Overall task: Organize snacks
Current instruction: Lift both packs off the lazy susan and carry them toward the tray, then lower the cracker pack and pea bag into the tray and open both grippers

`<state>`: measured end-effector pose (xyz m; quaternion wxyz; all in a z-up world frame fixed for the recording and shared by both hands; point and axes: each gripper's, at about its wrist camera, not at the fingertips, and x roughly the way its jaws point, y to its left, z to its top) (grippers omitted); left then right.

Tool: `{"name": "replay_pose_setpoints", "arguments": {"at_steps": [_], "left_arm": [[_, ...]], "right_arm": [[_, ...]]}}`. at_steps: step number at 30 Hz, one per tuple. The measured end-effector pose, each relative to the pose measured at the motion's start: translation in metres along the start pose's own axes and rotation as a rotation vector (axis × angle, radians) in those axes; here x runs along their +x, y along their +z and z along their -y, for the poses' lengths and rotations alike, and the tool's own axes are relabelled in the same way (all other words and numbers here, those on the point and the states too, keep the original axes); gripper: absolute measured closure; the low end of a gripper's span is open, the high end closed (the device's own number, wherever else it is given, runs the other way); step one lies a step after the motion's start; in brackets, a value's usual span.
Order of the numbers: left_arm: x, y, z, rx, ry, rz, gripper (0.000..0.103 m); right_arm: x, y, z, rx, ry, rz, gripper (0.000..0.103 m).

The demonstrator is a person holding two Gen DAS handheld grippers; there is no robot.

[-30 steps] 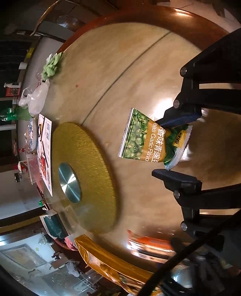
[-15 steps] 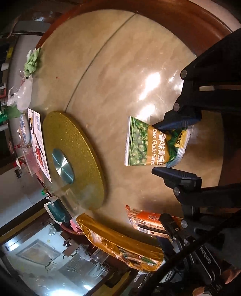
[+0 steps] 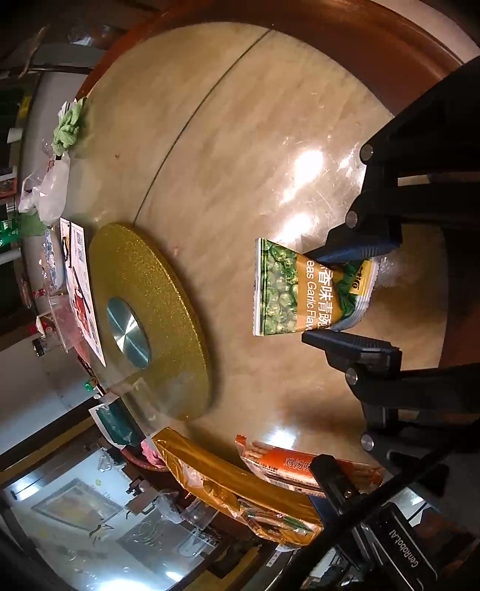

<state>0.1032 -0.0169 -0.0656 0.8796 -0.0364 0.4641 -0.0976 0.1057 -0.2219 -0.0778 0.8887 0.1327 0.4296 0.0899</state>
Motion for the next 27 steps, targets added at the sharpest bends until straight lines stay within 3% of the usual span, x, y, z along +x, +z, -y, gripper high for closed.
{"name": "replay_pose_setpoints", "arguments": {"at_steps": [15,20,27], "left_arm": [[-0.033,0.012,-0.035,-0.079,-0.047,0.082,0.046],[-0.064,0.021,-0.078,-0.153,-0.038,0.139,0.046],[-0.104,0.036,-0.155,-0.281,0.011,0.227,0.046]], "right_arm": [[-0.005,0.015,-0.023,-0.023,0.063,0.048,0.069],[-0.01,0.024,-0.05,-0.069,0.12,0.071,0.069],[0.004,0.043,-0.121,-0.18,0.242,0.062,0.07]]}}
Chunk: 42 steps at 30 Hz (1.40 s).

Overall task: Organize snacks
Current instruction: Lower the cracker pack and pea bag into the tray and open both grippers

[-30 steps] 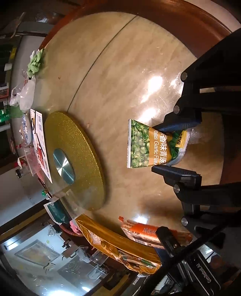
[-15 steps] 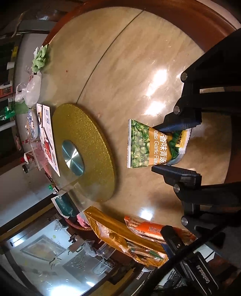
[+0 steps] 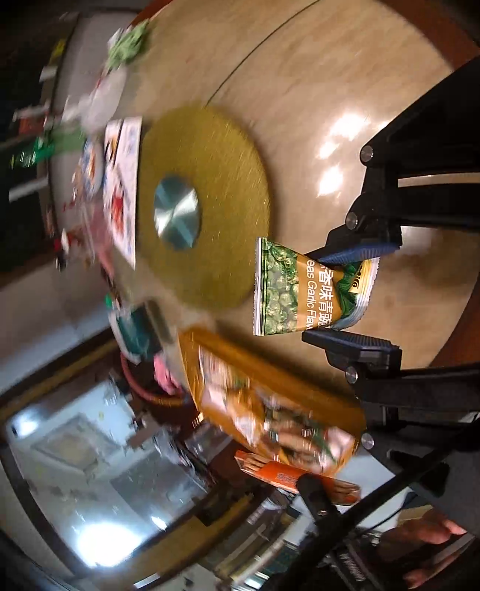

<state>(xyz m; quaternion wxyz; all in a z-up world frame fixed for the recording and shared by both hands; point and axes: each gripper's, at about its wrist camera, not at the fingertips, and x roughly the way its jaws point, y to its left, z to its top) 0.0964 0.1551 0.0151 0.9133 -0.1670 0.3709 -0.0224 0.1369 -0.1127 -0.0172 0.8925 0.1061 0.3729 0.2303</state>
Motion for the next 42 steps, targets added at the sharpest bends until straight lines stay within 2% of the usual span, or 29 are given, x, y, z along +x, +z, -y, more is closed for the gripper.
{"name": "replay_pose_setpoints", "arguments": {"at_steps": [5,9,12,17,20,27,32,34,36,37,38,42], "left_arm": [[0.002,0.027,-0.037,-0.038,0.031,0.026,0.046],[0.024,0.05,-0.057,-0.053,0.037,0.018,0.046],[0.046,0.072,-0.069,-0.055,0.046,0.011,0.046],[0.093,0.101,-0.09,-0.055,0.047,-0.06,0.046],[0.112,0.107,-0.092,-0.036,0.076,-0.09,0.046],[0.138,0.112,-0.093,0.031,0.082,-0.151,0.046],[0.151,0.111,-0.095,0.048,0.074,-0.204,0.045],[0.146,0.112,-0.096,0.026,0.06,-0.197,0.044],[0.131,0.109,-0.095,0.014,0.064,-0.159,0.025],[0.124,0.107,-0.093,0.013,0.081,-0.135,0.02],[0.114,0.102,-0.09,0.017,0.101,-0.104,0.017],[0.066,0.065,-0.067,0.085,0.169,-0.004,0.016]], "right_arm": [[0.037,0.022,-0.038,-0.058,0.069,-0.039,0.07],[0.075,0.049,-0.062,-0.077,0.112,-0.073,0.07],[0.099,0.068,-0.076,-0.09,0.106,-0.079,0.07],[0.144,0.093,-0.09,-0.1,0.092,-0.114,0.07],[0.166,0.099,-0.094,-0.1,0.08,-0.136,0.07],[0.196,0.106,-0.102,-0.115,0.067,-0.174,0.07],[0.198,0.104,-0.105,-0.118,0.077,-0.135,0.066],[0.2,0.104,-0.105,-0.114,0.094,-0.134,0.061],[0.192,0.104,-0.103,-0.08,0.124,-0.13,0.052],[0.187,0.104,-0.103,-0.071,0.124,-0.12,0.047],[0.177,0.103,-0.102,-0.06,0.115,-0.098,0.046],[0.133,0.086,-0.094,-0.008,0.124,-0.056,0.044]]}}
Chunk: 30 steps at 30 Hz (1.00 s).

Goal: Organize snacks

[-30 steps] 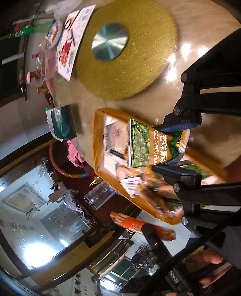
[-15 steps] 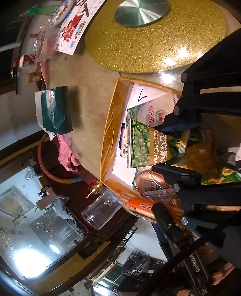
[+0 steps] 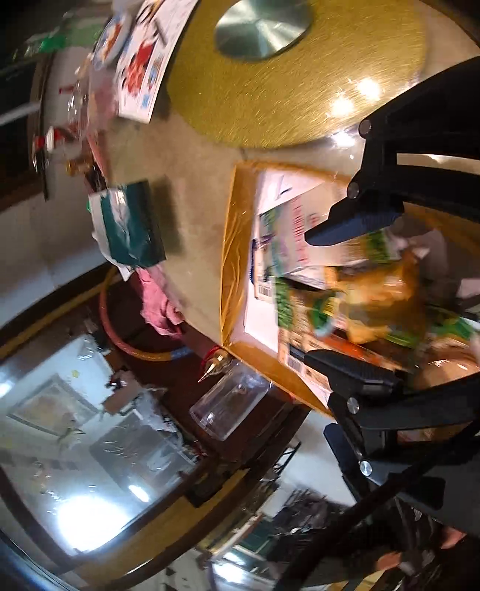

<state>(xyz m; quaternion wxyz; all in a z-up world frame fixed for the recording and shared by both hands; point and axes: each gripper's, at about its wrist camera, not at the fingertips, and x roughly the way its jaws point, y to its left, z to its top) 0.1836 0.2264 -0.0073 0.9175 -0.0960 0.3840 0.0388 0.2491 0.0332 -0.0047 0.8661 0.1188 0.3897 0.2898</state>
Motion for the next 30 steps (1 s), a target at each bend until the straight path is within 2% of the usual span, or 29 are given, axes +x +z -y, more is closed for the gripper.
{"name": "replay_pose_setpoints", "arguments": {"at_steps": [2,4,5,8,10,14,19,24,26,30], "left_arm": [[-0.026,-0.023,0.012,0.036,0.063,0.071,0.013],[-0.046,-0.046,0.024,0.055,0.16,0.121,0.011],[-0.051,-0.056,0.029,0.067,0.203,0.126,0.011],[-0.061,-0.08,0.044,0.119,0.245,0.087,0.011],[-0.068,-0.092,0.05,0.115,0.234,0.071,0.011],[-0.08,-0.104,0.062,0.14,0.205,0.034,0.011],[-0.104,-0.112,0.069,0.141,0.191,0.074,0.011],[-0.107,-0.12,0.071,0.135,0.186,0.059,0.011],[-0.107,-0.12,0.07,0.145,0.213,0.058,0.011],[-0.105,-0.122,0.058,0.122,0.251,0.067,0.011]], "right_arm": [[-0.029,-0.023,0.001,0.008,0.005,0.008,0.041],[-0.053,-0.045,0.003,0.006,-0.009,0.014,0.036],[-0.066,-0.057,0.004,-0.003,-0.014,0.024,0.036],[-0.094,-0.082,0.008,-0.023,-0.067,0.056,0.029],[-0.102,-0.094,0.012,-0.011,-0.075,0.073,0.028],[-0.108,-0.108,0.014,0.018,-0.064,0.042,0.028],[-0.136,-0.112,0.003,-0.021,-0.09,0.093,0.028],[-0.146,-0.12,-0.004,-0.023,-0.082,0.11,0.027],[-0.139,-0.123,-0.005,-0.033,-0.083,0.078,0.027],[-0.137,-0.126,-0.005,-0.016,-0.072,0.086,0.027]]}}
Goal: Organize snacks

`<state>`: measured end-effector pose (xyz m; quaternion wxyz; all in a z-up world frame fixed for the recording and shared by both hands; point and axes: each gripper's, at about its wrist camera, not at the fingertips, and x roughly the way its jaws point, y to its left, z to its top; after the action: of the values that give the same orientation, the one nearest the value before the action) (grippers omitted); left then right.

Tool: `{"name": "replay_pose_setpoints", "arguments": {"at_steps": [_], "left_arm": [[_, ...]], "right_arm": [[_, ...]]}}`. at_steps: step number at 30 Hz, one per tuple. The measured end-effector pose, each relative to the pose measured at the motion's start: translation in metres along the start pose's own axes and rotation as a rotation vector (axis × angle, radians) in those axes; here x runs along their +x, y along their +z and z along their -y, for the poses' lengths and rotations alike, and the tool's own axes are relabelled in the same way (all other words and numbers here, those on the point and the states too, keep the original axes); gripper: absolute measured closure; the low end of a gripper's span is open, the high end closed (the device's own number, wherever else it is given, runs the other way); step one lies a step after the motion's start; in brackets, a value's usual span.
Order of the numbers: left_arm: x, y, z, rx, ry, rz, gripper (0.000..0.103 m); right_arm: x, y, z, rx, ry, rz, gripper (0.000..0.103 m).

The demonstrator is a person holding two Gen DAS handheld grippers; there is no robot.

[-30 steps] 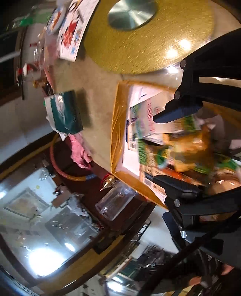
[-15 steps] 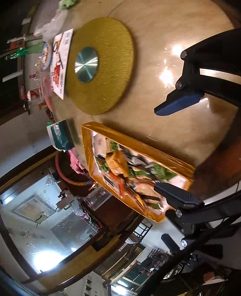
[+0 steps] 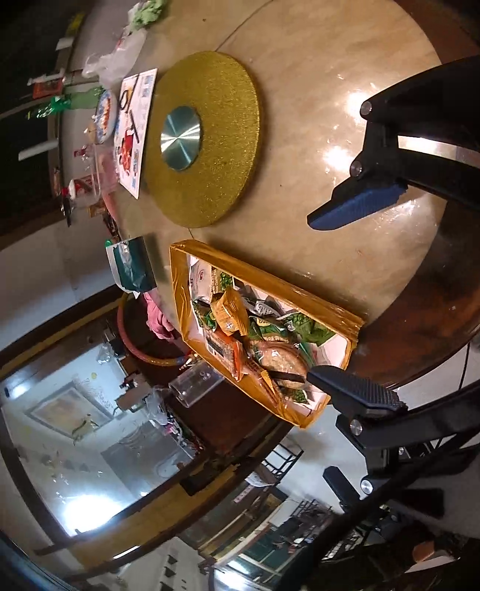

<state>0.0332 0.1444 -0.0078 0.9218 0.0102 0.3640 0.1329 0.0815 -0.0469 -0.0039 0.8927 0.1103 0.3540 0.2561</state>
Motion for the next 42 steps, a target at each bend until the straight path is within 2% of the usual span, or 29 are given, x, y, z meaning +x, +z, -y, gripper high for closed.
{"name": "replay_pose_setpoints", "arguments": {"at_steps": [3,6,10,14,24,27,31,35,39,42], "left_arm": [[0.008,-0.002,-0.007,-0.013,-0.012,-0.034,0.011],[0.009,-0.004,-0.009,0.009,0.018,-0.001,0.011],[0.018,-0.003,-0.016,-0.013,-0.005,-0.011,0.011],[0.026,0.0,-0.022,-0.028,0.01,0.003,0.011],[0.045,0.014,-0.027,-0.039,0.017,-0.001,0.011],[0.057,0.019,-0.026,-0.034,0.007,-0.043,0.011],[0.06,0.025,-0.022,-0.017,0.022,-0.013,0.011],[0.064,0.027,-0.023,-0.036,-0.005,-0.03,0.011],[0.068,0.032,-0.026,-0.037,-0.006,-0.038,0.011],[0.07,0.035,-0.028,-0.029,-0.006,-0.009,0.011]], "right_arm": [[0.008,-0.002,-0.002,-0.001,-0.027,-0.013,0.027],[0.017,-0.001,-0.006,-0.003,-0.017,-0.032,0.027],[0.027,-0.003,-0.012,-0.026,-0.028,-0.05,0.027],[0.033,-0.003,-0.019,-0.05,-0.044,-0.051,0.027],[0.042,0.01,-0.028,-0.062,-0.024,-0.023,0.027],[0.05,0.014,-0.026,-0.051,-0.022,-0.043,0.027],[0.056,0.019,-0.025,-0.043,-0.011,-0.035,0.027],[0.065,0.019,-0.026,-0.044,-0.003,-0.061,0.027],[0.068,0.023,-0.027,-0.05,-0.008,-0.05,0.027],[0.073,0.028,-0.027,-0.05,0.003,-0.063,0.027]]}}
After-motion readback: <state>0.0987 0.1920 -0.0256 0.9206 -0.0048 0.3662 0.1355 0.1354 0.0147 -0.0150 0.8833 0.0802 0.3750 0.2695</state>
